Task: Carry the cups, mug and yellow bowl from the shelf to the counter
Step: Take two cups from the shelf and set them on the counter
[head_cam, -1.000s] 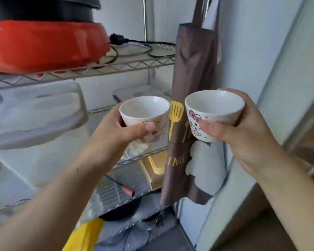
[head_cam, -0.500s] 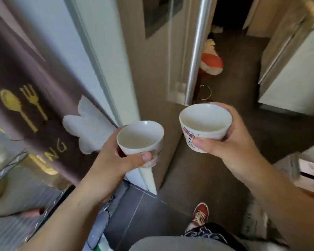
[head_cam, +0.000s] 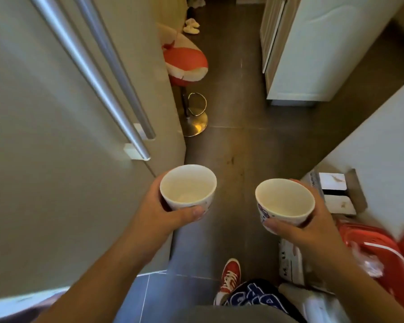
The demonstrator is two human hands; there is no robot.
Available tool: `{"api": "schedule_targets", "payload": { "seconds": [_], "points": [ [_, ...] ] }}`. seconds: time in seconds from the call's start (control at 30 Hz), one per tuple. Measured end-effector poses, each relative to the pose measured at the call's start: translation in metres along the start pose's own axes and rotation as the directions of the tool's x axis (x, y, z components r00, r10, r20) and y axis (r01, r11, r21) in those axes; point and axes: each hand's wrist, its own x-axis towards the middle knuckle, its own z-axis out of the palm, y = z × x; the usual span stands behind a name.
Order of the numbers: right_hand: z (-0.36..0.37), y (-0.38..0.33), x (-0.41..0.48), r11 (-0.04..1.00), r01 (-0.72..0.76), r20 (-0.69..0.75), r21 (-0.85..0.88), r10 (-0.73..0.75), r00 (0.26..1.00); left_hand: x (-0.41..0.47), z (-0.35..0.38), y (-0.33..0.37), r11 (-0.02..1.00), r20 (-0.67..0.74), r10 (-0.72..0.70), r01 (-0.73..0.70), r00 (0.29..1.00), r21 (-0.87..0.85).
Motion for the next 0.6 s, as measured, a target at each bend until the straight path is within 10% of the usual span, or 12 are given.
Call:
{"api": "schedule_targets", "payload": {
  "seconds": [0.6],
  "points": [
    [-0.034,-0.002,0.307,0.999,0.023,-0.052,-0.042,-0.025,0.998,0.255,0.05,0.014,0.978,-0.081,-0.087,0.101,0.993,0.185]
  ]
}}
